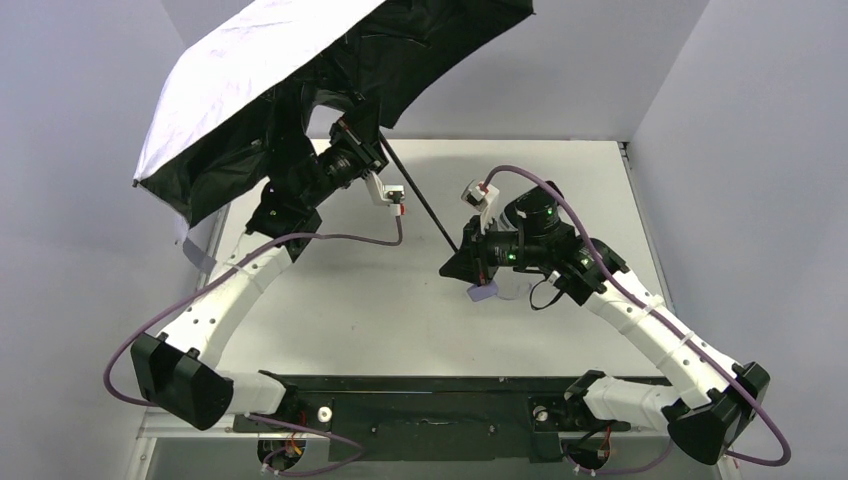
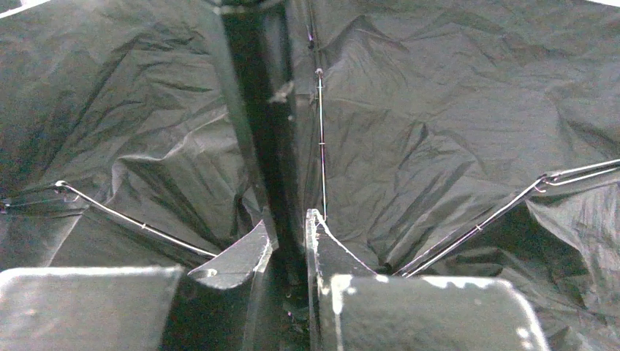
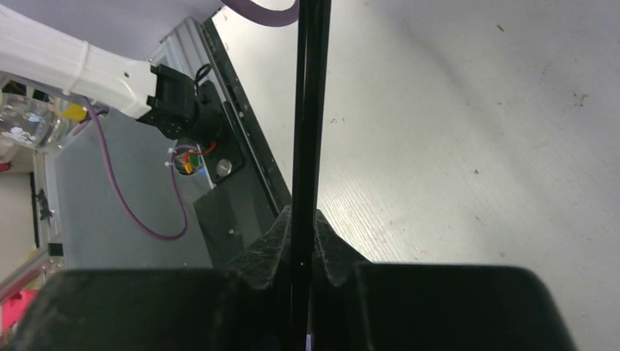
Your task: Open the umbrella
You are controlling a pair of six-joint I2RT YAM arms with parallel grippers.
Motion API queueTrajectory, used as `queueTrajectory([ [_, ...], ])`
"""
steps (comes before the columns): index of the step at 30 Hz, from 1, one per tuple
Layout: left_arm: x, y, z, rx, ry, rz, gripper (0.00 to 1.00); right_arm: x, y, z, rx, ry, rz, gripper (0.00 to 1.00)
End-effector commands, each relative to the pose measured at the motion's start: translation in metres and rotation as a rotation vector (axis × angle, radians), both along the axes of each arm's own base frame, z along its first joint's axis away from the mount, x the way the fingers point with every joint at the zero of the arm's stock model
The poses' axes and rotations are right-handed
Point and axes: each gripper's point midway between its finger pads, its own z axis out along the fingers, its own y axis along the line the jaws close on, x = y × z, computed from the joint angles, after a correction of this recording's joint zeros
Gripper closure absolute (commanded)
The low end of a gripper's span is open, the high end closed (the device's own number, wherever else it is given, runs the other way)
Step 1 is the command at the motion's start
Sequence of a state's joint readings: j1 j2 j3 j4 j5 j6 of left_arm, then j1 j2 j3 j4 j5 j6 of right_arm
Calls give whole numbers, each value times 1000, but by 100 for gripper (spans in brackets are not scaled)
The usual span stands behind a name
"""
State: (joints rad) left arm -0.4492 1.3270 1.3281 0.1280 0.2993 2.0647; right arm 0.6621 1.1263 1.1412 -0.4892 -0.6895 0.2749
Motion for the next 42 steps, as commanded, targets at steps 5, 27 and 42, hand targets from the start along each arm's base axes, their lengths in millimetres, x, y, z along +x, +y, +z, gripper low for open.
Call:
queueTrajectory([
  [5, 0, 57, 68, -116, -264, 136, 87, -36, -26, -11, -96, -62, 128, 100],
  [27, 58, 192, 107, -205, -366, 454, 87, -52, -68, -56, -306, -69, 131, 100],
  [42, 71, 239, 99, -331, -363, 696, 86, -65, -77, -78, -355, -24, 171, 100],
])
